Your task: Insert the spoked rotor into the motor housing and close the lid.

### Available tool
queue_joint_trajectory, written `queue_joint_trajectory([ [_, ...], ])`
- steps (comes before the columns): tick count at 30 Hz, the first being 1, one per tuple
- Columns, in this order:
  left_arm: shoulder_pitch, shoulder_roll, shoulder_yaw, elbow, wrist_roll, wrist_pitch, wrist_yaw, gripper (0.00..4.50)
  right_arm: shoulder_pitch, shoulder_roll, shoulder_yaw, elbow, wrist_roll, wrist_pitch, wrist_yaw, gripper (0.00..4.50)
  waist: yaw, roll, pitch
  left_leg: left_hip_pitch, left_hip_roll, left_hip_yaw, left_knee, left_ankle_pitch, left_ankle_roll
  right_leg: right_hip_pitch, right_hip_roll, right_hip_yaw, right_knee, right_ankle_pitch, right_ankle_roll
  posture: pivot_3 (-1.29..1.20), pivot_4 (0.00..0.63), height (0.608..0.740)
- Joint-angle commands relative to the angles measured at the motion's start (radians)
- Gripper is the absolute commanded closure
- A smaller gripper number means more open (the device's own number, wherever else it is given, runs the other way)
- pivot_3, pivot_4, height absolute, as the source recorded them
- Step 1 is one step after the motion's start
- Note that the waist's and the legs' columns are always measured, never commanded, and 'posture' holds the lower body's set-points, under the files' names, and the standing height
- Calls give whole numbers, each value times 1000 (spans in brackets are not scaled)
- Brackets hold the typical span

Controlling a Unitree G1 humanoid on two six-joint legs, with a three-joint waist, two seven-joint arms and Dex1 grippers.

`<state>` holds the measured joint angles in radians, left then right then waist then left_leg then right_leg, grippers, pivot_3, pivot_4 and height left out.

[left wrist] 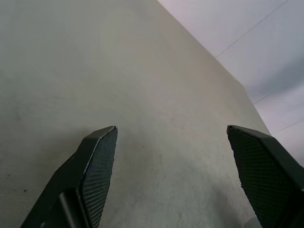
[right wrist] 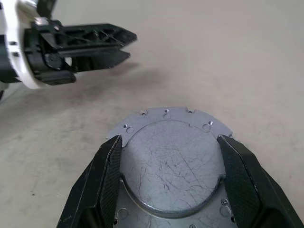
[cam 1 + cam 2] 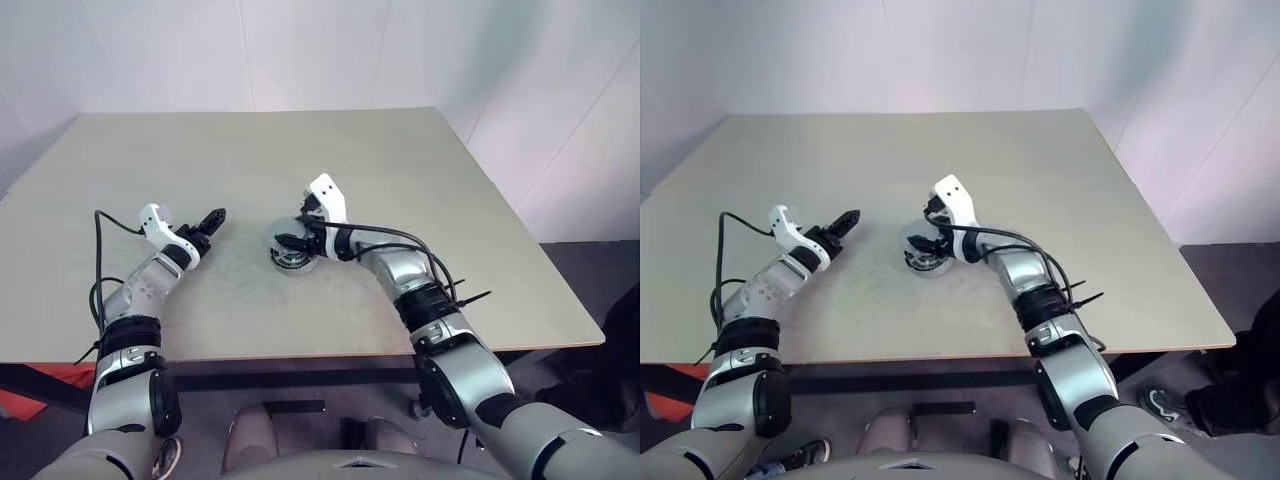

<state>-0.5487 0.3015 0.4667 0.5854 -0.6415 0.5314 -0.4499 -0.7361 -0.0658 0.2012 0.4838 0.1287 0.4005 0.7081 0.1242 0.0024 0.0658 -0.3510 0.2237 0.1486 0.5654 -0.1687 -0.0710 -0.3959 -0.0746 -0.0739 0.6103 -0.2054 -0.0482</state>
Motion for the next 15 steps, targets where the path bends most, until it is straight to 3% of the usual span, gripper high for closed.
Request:
queue_joint_trajectory([
  [1, -24, 7, -2, -17, -1, -9, -9, 573, 6, -6, -7, -63, 19, -22, 30, 1438, 0, 0, 0, 0, 0, 0, 0, 0, 0, 0, 0, 0, 0, 0, 0, 0, 0, 740],
  [15, -26, 12, -2, -17, 1, -8, -9, 573, 42, -35, 19, -29, -16, -57, 73, 1438, -1, 0, 0, 0, 0, 0, 0, 0, 0, 0, 0, 0, 0, 0, 0, 0, 0, 740],
])
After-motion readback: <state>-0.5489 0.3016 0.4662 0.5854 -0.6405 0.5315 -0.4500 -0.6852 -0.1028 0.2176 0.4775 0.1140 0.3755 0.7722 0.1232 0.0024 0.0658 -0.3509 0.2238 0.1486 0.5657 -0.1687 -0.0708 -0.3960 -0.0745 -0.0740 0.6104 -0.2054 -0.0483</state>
